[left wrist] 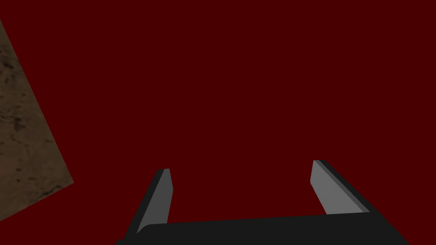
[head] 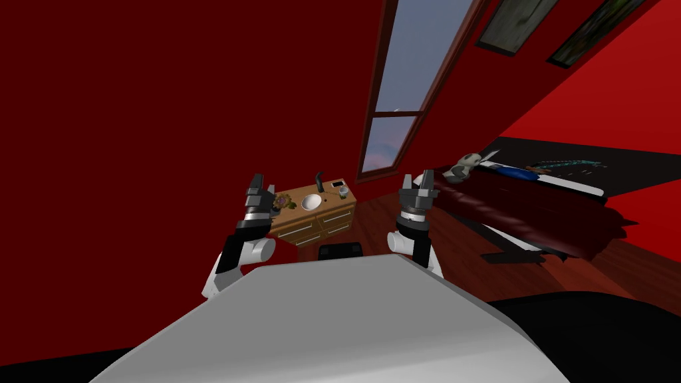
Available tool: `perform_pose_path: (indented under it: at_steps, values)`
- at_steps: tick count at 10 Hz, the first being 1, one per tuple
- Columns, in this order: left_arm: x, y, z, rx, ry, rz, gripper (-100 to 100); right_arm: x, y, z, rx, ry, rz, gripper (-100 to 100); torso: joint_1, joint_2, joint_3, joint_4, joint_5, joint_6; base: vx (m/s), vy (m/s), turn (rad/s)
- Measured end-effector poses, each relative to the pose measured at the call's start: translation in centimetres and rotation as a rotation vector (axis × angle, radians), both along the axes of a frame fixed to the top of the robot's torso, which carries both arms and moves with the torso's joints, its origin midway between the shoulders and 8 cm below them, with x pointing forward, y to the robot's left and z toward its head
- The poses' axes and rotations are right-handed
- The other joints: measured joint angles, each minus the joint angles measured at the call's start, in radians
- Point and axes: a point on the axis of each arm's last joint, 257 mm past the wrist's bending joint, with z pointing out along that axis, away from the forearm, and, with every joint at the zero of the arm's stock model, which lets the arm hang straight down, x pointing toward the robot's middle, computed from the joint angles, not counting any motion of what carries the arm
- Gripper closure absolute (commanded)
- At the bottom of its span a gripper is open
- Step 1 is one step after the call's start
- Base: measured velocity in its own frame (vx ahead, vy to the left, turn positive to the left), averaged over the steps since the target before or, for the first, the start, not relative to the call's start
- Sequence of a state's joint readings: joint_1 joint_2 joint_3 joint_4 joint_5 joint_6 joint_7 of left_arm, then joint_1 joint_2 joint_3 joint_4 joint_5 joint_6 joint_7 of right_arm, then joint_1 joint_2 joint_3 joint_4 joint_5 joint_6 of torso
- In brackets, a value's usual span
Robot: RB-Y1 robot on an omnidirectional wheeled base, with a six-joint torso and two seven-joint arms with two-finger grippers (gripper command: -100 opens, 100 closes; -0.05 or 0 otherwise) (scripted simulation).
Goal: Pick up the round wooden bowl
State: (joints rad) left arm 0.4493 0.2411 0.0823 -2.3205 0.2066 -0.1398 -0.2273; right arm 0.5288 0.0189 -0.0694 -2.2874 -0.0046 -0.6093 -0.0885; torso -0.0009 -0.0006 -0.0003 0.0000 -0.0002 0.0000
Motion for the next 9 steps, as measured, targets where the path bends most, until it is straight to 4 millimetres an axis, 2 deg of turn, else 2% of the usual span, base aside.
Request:
perform_pose_path:
  at_steps: [9]
  values:
    - [3.5,0.0,-4.8,0.001,0.209,-0.018,-100,0.0,0.0,0.0,0.0,0.0,0.0,0,0.0,0.0,0.0,0.0,0.0,0.0,-0.001,-0.013,-0.027]
